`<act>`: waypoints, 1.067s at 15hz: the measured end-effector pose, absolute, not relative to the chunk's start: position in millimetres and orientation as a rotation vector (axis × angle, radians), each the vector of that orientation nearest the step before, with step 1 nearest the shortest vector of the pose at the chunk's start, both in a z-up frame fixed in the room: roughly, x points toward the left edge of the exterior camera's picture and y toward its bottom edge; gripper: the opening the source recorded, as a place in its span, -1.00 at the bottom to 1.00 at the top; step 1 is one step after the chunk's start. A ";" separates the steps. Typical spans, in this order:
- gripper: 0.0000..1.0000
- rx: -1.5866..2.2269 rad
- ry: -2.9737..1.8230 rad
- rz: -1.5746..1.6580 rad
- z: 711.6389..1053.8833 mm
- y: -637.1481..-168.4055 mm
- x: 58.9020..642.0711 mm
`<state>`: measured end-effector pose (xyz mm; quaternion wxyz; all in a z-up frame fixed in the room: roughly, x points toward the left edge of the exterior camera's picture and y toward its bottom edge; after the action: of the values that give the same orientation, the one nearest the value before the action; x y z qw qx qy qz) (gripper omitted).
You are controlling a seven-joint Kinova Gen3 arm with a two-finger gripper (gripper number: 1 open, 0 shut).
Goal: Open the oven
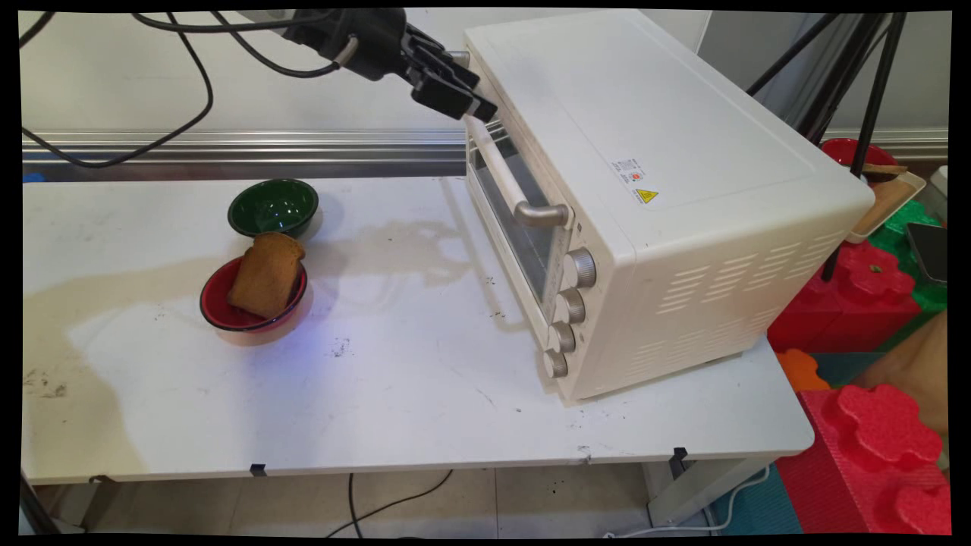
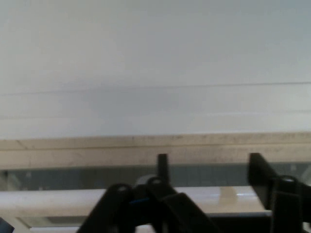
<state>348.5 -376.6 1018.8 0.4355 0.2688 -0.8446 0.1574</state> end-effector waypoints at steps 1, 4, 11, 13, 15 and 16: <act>-1.00 0.667 -2.105 0.392 1017.4 -379.1 346.3; -1.00 0.662 -2.110 0.386 1014.6 -384.1 340.4; -1.00 0.671 -2.125 0.367 1004.4 -394.5 328.9; -1.00 0.674 -2.132 0.361 1000.2 -397.6 326.0; -1.00 0.678 -2.139 0.355 995.7 -399.5 324.4; -1.00 0.679 -2.141 0.353 993.7 -399.8 323.8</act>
<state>323.8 -399.8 993.7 0.4204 0.2711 -0.8544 0.1407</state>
